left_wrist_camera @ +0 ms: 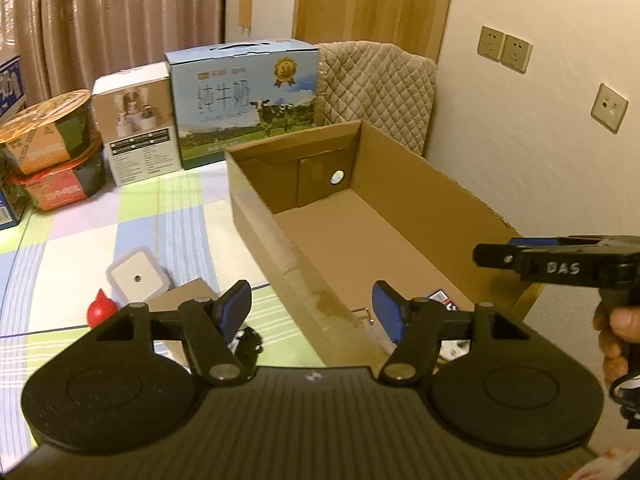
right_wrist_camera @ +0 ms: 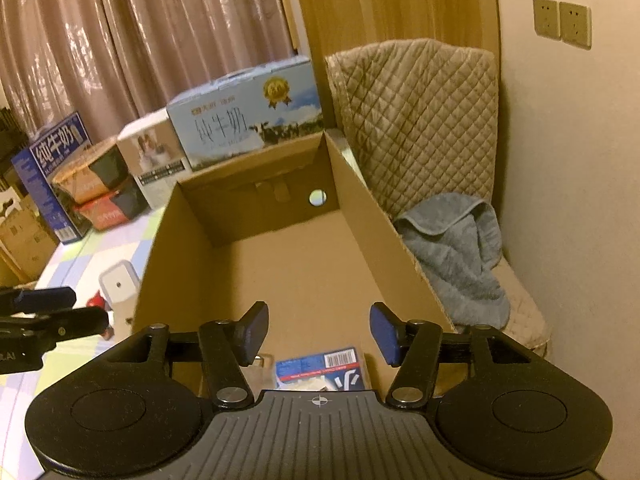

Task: Organize rigid objects
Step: 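Open both grippers to release and withdraw from the box, then reach the right tool to the toy car while the left tool approaches the white remote, then close the right gripper on the toy car while the left gripper grasps the white Midea remote, then lift the toy car and white remote and carry both into the cardboard box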

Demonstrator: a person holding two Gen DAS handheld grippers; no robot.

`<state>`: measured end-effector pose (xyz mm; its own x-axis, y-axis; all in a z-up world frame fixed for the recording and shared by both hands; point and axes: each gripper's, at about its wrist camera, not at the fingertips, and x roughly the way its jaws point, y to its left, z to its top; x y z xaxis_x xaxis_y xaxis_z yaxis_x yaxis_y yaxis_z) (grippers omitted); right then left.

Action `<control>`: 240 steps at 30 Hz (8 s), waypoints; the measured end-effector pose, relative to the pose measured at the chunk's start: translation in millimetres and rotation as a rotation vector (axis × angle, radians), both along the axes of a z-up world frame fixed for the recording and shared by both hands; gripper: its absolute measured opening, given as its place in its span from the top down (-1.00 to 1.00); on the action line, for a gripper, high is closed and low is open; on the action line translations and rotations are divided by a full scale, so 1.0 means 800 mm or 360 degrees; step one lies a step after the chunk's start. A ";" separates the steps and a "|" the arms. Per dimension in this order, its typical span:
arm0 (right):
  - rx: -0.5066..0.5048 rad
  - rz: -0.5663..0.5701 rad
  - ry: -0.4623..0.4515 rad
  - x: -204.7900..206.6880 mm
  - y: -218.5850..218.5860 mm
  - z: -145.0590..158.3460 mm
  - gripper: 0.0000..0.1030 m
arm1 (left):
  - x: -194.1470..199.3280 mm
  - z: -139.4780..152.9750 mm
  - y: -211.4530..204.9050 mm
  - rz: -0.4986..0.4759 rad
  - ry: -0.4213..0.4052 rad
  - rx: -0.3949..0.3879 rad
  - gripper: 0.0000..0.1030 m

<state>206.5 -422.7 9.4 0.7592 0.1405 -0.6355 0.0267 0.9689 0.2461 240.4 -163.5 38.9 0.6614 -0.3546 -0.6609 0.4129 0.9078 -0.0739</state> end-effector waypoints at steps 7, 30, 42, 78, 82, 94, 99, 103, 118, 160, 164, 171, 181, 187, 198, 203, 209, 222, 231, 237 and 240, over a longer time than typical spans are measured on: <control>0.0007 0.0032 -0.0071 -0.022 0.017 0.025 -0.09 | -0.014 0.009 0.040 0.0081 -0.0021 0.0008 -0.32; -0.0014 0.0329 -0.0277 -0.109 0.174 0.075 -0.31 | -0.094 0.011 0.226 0.0464 -0.0055 0.0049 -0.62; -0.0116 0.0418 -0.0223 -0.110 0.253 0.002 -0.35 | -0.093 -0.036 0.261 0.0525 0.0010 0.0080 -0.66; -0.0457 0.0396 -0.0110 0.060 0.313 -0.162 0.21 | 0.044 -0.148 0.239 0.0334 0.0171 0.0097 -0.69; -0.0446 0.0377 -0.0053 0.063 0.308 -0.171 0.35 | 0.047 -0.152 0.239 0.0331 0.0188 0.0091 -0.69; -0.0360 0.0526 -0.0071 0.059 0.316 -0.168 0.79 | 0.045 -0.151 0.239 0.0275 0.0183 0.0031 -0.69; -0.0163 0.0748 -0.0077 0.055 0.322 -0.166 0.80 | 0.047 -0.153 0.240 0.0240 0.0162 0.0028 -0.67; -0.0203 0.0673 -0.0076 0.053 0.319 -0.163 0.80 | 0.053 -0.157 0.233 0.0150 0.0123 0.0043 -0.58; -0.0309 0.0429 0.0000 0.046 0.286 -0.160 0.80 | 0.087 -0.183 0.183 -0.0154 0.0048 0.0173 -0.18; -0.0170 0.0353 0.0076 -0.004 0.265 -0.145 0.80 | 0.016 -0.177 0.161 0.0024 0.0139 0.0194 0.20; -0.0170 0.0352 0.0079 -0.003 0.266 -0.146 0.80 | 0.018 -0.178 0.161 0.0025 0.0143 0.0189 0.26; -0.0170 0.0356 0.0079 -0.001 0.269 -0.146 0.80 | 0.019 -0.178 0.160 0.0019 0.0149 0.0192 0.30; -0.0179 0.0347 0.0035 -0.002 0.269 -0.140 0.80 | 0.012 -0.164 0.173 0.0109 0.0131 0.0161 0.31; -0.0184 0.0358 0.0020 -0.004 0.270 -0.135 0.80 | 0.003 -0.153 0.176 0.0135 0.0116 0.0149 0.31; -0.0184 0.0362 -0.0065 -0.032 0.267 -0.102 0.80 | -0.039 -0.117 0.180 0.0254 0.0092 0.0084 0.31; -0.0205 0.0380 -0.0102 -0.058 0.264 -0.081 0.80 | -0.067 -0.100 0.174 0.0282 0.0092 0.0043 0.31; -0.0227 0.0389 -0.0125 -0.088 0.256 -0.066 0.80 | -0.096 -0.081 0.158 0.0283 0.0083 0.0038 0.31; -0.0216 0.0390 -0.0175 -0.132 0.239 -0.038 0.80 | -0.133 -0.045 0.129 0.0273 0.0042 0.0028 0.31; -0.0221 0.0380 -0.0216 -0.145 0.229 -0.014 0.80 | -0.143 -0.026 0.117 0.0252 0.0010 0.0037 0.31; -0.0222 0.0365 -0.0238 -0.149 0.217 0.000 0.80 | -0.146 -0.012 0.105 0.0229 -0.0019 0.0030 0.31; -0.0216 0.0347 -0.0252 -0.148 0.206 0.011 0.80 | -0.146 -0.005 0.098 0.0216 -0.0026 0.0017 0.31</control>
<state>87.9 -257.7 17.9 0.8116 0.2332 -0.5356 -0.2142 0.9718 0.0984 123.9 -85.2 34.9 0.7135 -0.2543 -0.6528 0.2876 0.9560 -0.0581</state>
